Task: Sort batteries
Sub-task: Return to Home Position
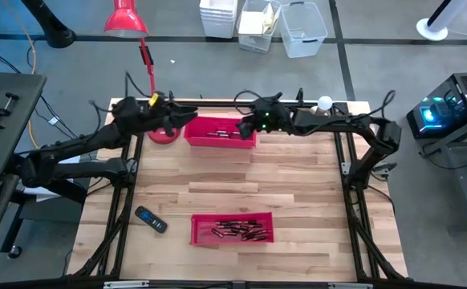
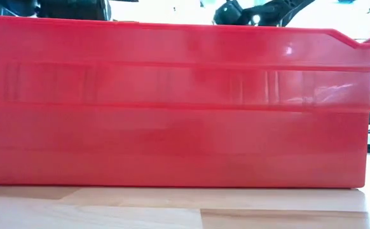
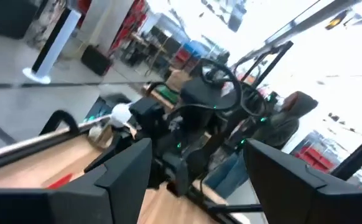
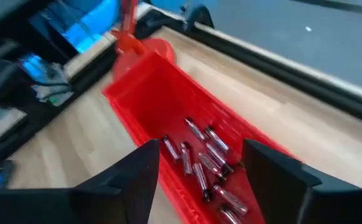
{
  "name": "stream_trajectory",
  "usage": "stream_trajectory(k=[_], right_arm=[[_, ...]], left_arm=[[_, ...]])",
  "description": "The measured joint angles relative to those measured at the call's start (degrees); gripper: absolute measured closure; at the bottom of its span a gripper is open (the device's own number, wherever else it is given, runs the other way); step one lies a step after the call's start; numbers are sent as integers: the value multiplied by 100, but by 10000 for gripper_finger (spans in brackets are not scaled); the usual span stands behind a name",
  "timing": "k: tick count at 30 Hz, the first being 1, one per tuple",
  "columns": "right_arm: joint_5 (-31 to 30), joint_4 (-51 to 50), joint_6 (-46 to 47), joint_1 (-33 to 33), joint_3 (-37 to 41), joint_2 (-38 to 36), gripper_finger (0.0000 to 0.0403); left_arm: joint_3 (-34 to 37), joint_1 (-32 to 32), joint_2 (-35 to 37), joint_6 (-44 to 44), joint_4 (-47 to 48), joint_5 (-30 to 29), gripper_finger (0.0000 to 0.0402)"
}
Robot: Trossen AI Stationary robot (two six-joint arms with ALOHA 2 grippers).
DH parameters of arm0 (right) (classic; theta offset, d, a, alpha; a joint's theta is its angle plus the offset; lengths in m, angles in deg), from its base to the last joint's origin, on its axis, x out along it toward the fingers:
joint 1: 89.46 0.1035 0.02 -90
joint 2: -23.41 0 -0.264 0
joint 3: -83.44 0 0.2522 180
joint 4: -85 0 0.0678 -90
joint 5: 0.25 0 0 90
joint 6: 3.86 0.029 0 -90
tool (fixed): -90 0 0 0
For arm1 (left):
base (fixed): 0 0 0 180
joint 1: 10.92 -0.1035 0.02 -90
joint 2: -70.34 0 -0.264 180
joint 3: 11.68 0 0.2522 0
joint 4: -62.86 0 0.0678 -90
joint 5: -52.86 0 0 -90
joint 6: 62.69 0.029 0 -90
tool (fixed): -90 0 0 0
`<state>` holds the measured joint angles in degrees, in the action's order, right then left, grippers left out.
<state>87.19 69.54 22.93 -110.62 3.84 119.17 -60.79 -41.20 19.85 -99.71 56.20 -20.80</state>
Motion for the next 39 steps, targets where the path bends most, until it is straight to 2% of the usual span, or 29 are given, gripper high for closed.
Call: stream_trajectory(k=[5,8,10,14,16,18,19,22,23,29,32,35,37,39], right_arm=[[163,-575,-475,-31,-52,-710,169],[57,-1373,-686,-14,22,-1309,168],[-51,-1842,-766,1,91,-1741,168],[-184,-2504,-735,112,226,-2561,182],[-188,-2698,-660,238,260,-2908,205],[-294,-2851,-456,380,293,-3256,245],[-382,-2971,-368,464,293,-3416,272],[-704,-3473,-17,774,295,-3864,372],[-816,-3698,89,910,297,-4010,386],[-1619,-4786,1234,2092,348,-4911,400],[-2109,-4222,1698,2880,933,-5390,402],[-2677,-3030,1888,3482,1994,-5854,402],[-2779,-1917,1862,3586,2799,-6107,402],[-2594,-706,1600,3491,3522,-6296,402]], left_arm=[[0,124,534,177,560,34,158],[145,557,891,419,901,-432,177],[575,938,1119,348,572,-924,200],[1825,1711,1442,-31,-1134,-1966,275],[2408,1972,1528,-145,-1893,-2318,324],[2815,2107,1621,-139,-2586,-2490,375],[2989,2135,1709,-124,-2885,-2557,388],[3340,2083,2020,26,-3114,-2703,389],[3441,2033,2152,65,-3102,-2705,392],[3469,1510,2860,270,-2026,-2277,401],[3469,1223,3094,212,-1606,-2092,401],[3469,1058,3198,129,-1461,-1923,401],[3469,1022,3207,116,-1428,-1832,401],[3469,1014,3206,64,-1403,-1827,401]])
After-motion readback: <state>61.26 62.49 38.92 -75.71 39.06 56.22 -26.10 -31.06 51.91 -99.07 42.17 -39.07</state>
